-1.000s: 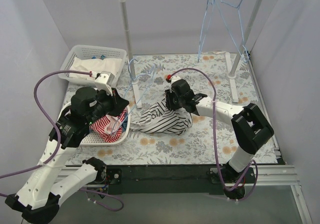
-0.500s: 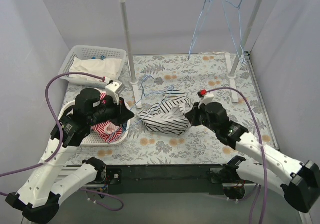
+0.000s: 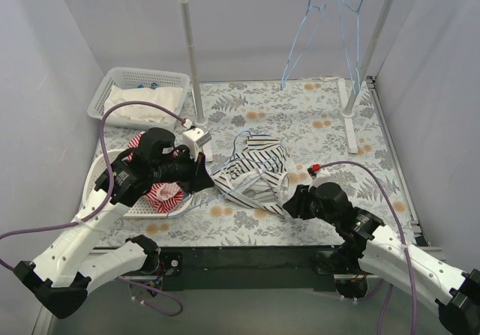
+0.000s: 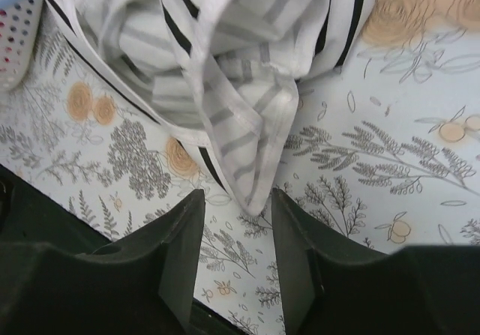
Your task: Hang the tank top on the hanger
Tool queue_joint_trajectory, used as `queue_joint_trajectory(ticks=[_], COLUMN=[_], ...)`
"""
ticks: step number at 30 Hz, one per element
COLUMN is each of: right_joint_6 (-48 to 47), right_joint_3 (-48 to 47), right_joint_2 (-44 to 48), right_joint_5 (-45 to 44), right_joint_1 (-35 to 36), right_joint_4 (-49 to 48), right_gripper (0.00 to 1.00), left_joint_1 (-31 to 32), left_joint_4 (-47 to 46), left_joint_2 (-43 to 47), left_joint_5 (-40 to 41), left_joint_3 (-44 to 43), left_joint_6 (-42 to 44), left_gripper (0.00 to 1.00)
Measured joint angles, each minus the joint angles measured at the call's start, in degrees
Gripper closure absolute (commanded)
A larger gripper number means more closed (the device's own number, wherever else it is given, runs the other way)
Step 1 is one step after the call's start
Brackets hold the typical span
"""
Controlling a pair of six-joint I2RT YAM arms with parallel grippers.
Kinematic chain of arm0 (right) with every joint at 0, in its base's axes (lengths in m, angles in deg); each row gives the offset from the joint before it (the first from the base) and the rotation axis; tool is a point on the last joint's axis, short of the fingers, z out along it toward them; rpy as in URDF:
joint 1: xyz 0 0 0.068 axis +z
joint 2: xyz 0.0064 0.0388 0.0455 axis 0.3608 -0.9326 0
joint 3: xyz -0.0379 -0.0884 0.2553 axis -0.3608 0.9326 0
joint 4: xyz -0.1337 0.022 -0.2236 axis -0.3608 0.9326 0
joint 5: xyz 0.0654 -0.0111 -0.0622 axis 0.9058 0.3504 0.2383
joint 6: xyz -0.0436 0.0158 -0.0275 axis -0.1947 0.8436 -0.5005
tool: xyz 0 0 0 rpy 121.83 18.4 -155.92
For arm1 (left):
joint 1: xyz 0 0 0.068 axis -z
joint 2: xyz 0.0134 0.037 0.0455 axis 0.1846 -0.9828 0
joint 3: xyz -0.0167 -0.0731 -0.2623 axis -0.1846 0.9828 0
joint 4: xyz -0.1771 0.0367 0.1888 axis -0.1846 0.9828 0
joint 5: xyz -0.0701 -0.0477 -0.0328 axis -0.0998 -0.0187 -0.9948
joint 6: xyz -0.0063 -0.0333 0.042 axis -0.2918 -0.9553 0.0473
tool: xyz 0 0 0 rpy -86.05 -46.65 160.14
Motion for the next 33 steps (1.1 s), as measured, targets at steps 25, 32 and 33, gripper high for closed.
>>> queue_joint_trajectory(ticks=[25,32,33], right_joint_6=[-7.63,-8.70,-8.85], right_joint_3=[-15.52,-21.09,-21.09], right_joint_2=[-19.71,-17.05,-16.79], right_joint_5=[-4.98,-5.57,-5.33], right_joint_1=[-3.10,-7.10,-7.43], right_joint_4=[-5.35,-3.93,-3.67], right_gripper=[0.99,0.99,0.99], left_joint_1=[1.66,1.66,1.66], left_joint_4=[6.99,6.73,6.60], left_joint_2=[5.46,2.54,2.45], left_joint_5=[0.85,-1.29,-1.44], left_joint_3=[-1.81,-1.73,-1.64], left_joint_6=[-3.48,-2.99,-2.95], left_gripper=[1.00,1.00,1.00])
